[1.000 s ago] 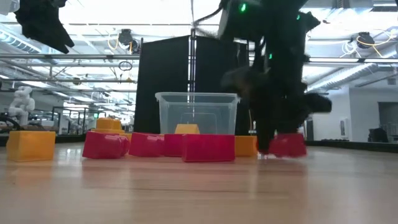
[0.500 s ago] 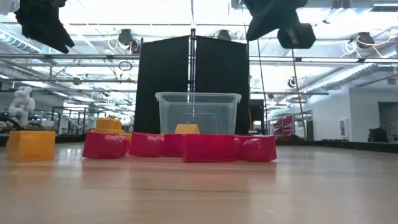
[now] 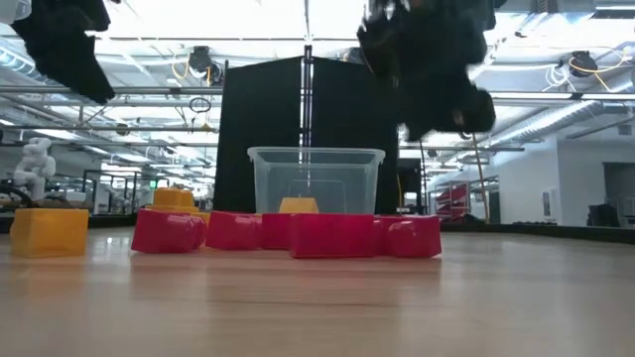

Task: Sort blocks
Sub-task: Put the red game piece into the bottom right transparent bin

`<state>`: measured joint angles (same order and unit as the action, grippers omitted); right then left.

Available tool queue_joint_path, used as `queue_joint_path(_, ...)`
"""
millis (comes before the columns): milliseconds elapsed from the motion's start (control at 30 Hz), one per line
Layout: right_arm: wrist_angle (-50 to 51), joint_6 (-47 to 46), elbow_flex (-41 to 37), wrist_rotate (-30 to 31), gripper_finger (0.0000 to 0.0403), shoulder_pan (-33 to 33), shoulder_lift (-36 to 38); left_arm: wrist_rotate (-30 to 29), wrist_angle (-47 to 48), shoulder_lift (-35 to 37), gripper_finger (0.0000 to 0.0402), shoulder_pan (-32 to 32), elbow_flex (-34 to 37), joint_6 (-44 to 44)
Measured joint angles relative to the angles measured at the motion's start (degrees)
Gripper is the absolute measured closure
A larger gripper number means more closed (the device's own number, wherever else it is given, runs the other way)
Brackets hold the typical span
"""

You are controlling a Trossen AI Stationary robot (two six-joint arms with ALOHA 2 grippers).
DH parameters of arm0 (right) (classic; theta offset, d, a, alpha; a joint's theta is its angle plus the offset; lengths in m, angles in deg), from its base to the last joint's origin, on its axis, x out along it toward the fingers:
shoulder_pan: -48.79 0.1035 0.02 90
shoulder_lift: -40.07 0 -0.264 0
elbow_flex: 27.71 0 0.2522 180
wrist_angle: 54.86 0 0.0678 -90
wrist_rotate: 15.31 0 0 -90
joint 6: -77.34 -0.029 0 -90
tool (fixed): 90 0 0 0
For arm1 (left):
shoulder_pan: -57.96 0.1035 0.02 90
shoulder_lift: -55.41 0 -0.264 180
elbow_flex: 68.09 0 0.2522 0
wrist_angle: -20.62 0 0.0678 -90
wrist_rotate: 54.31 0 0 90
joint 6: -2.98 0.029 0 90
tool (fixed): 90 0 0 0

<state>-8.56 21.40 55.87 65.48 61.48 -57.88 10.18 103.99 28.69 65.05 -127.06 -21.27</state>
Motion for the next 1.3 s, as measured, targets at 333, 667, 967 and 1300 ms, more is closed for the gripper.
queue_joint_path(333, 3.3, 0.7, 0.0, -0.3, 0.0168, -0.1, -2.0, 2.4, -0.2, 0.0, 0.0114, 0.0, -0.4, -0.9)
queue_joint_path(667, 1.5, 1.6, 0.0, 4.9, 0.0127, -1.6, -4.9, 2.5, -0.2, 0.0, 0.0114, 0.0, -0.4, -0.9)
queue_joint_path(967, -1.4, 5.1, 0.0, 4.5, 0.0127, -1.4, -9.6, 2.6, -0.1, 0.0, 0.0114, 0.0, -0.4, -0.9)
queue_joint_path(1300, -0.6, 3.7, 0.4, 4.0, 0.0129, -1.6, -15.7, 2.5, -0.1, 0.0, 0.0114, 0.0, -0.4, -0.9)
